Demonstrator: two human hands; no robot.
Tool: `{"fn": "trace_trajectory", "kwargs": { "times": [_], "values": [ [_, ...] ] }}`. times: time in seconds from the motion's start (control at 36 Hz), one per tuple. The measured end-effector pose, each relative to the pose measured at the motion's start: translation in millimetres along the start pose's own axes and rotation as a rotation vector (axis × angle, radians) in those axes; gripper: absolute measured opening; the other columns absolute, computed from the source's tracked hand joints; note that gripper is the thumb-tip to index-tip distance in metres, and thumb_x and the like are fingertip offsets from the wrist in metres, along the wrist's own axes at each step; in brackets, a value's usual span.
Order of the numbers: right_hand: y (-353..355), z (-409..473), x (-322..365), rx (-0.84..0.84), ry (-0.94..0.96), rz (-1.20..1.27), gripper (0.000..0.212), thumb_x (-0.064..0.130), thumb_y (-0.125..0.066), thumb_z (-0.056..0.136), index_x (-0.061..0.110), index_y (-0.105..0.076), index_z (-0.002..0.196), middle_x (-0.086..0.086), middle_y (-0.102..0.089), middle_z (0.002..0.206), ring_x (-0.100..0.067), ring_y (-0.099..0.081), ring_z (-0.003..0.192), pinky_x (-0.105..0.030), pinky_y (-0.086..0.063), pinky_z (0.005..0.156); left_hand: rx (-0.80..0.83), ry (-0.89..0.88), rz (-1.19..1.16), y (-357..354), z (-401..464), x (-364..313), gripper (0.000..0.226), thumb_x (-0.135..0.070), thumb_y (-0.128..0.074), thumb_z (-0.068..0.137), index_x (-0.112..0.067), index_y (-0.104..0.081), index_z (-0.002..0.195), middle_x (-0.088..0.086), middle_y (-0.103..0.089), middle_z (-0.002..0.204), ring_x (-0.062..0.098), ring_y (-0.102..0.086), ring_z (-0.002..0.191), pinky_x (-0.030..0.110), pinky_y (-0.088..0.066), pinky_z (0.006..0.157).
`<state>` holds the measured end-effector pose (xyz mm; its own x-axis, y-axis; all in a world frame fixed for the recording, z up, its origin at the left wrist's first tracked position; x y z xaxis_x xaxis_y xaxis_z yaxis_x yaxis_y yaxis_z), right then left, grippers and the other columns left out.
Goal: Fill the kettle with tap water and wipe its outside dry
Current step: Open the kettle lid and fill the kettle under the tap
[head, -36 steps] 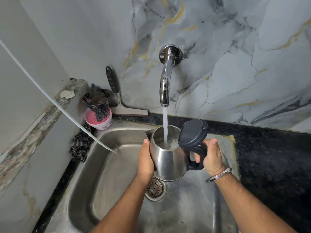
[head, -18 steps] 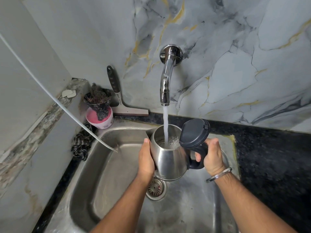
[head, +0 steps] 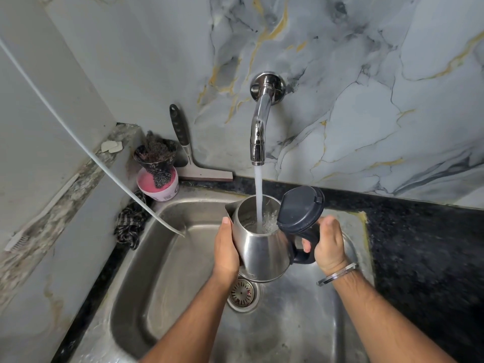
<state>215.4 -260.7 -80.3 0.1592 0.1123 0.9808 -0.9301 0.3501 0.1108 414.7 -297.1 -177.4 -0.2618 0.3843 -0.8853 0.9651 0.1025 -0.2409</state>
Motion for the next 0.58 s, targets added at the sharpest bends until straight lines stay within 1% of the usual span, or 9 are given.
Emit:
{"fn": "trace_trajectory", "kwargs": {
  "times": [0.03,0.08,0.22,0.33,0.44,0.53,0.58],
  "values": [
    [-0.5,-0.9,0.7,0.005,-0.007,0.009,0.072,0.071,-0.021,0.089,0.033,-0.062,0.044,-0.02,-0.046,0.036,-0.037,-0.045,0.032,-0.042,-0.042,0.038,0.003,0.001,-0.001,0.4,0.0,0.9,0.083,-0.077,-0.04,0.088,-0.012,-0.074,0.128,0.012,-0.078,0.127,0.028,-0.069,0.128,0.054,-0.045,0.118],
    [-1.1,-2.1,-0.2,0.015,-0.027,0.02,0.074,0.078,-0.019,0.085,0.033,-0.062,0.044,-0.018,-0.045,0.035,-0.037,-0.043,0.031,-0.042,-0.04,0.038,0.009,0.002,-0.003,0.8,-0.5,1.6,0.083,-0.077,-0.04,0.089,-0.012,-0.074,0.128,0.012,-0.078,0.128,0.028,-0.069,0.128,0.054,-0.044,0.119],
    [0.1,-3.9,-0.9,0.013,-0.024,0.017,0.073,0.079,-0.018,0.083,0.035,-0.064,0.046,-0.021,-0.045,0.035,-0.038,-0.043,0.031,-0.043,-0.039,0.037,-0.005,0.003,-0.007,1.5,-1.6,2.3,0.082,-0.076,-0.041,0.087,-0.012,-0.076,0.124,0.012,-0.079,0.125,0.029,-0.07,0.127,0.055,-0.045,0.118],
    [-0.9,-4.0,0.9,0.006,-0.023,0.03,0.073,0.081,-0.019,0.081,0.035,-0.064,0.047,-0.019,-0.044,0.034,-0.038,-0.041,0.031,-0.042,-0.038,0.036,0.0,0.0,0.003,1.7,-1.7,1.7,0.082,-0.077,-0.04,0.088,-0.013,-0.075,0.127,0.011,-0.078,0.127,0.027,-0.069,0.128,0.055,-0.044,0.119],
    [-1.3,-3.9,1.3,0.015,-0.017,0.036,0.072,0.082,-0.019,0.081,0.035,-0.064,0.047,-0.022,-0.044,0.035,-0.04,-0.041,0.032,-0.044,-0.038,0.036,0.005,0.0,0.006,2.2,-0.1,2.0,0.083,-0.077,-0.039,0.089,-0.013,-0.074,0.128,0.012,-0.078,0.128,0.027,-0.069,0.128,0.055,-0.044,0.119],
    [-2.2,-3.9,2.3,0.028,-0.027,0.041,0.072,0.082,-0.019,0.08,0.036,-0.063,0.048,-0.017,-0.045,0.035,-0.038,-0.041,0.031,-0.044,-0.039,0.037,0.007,-0.009,0.0,2.6,-0.4,2.0,0.083,-0.076,-0.039,0.09,-0.012,-0.073,0.13,0.012,-0.077,0.129,0.028,-0.068,0.129,0.055,-0.043,0.12],
    [-3.0,-3.9,1.3,0.033,-0.033,0.032,0.072,0.083,-0.019,0.08,0.036,-0.063,0.047,-0.015,-0.045,0.035,-0.033,-0.042,0.03,-0.042,-0.04,0.037,0.004,-0.013,-0.015,2.6,-1.3,0.9,0.083,-0.075,-0.04,0.09,-0.011,-0.072,0.132,0.013,-0.076,0.13,0.028,-0.068,0.13,0.054,-0.043,0.12]
  ]
}}
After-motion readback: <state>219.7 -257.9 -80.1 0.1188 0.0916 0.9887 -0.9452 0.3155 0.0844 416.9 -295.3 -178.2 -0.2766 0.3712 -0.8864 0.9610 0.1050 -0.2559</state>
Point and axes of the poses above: each hand's wrist, its own z-axis towards the middle knuckle, its own y-axis out of the back of the hand, x = y × z, the point moved 5 cm from there along z, towards the middle knuckle
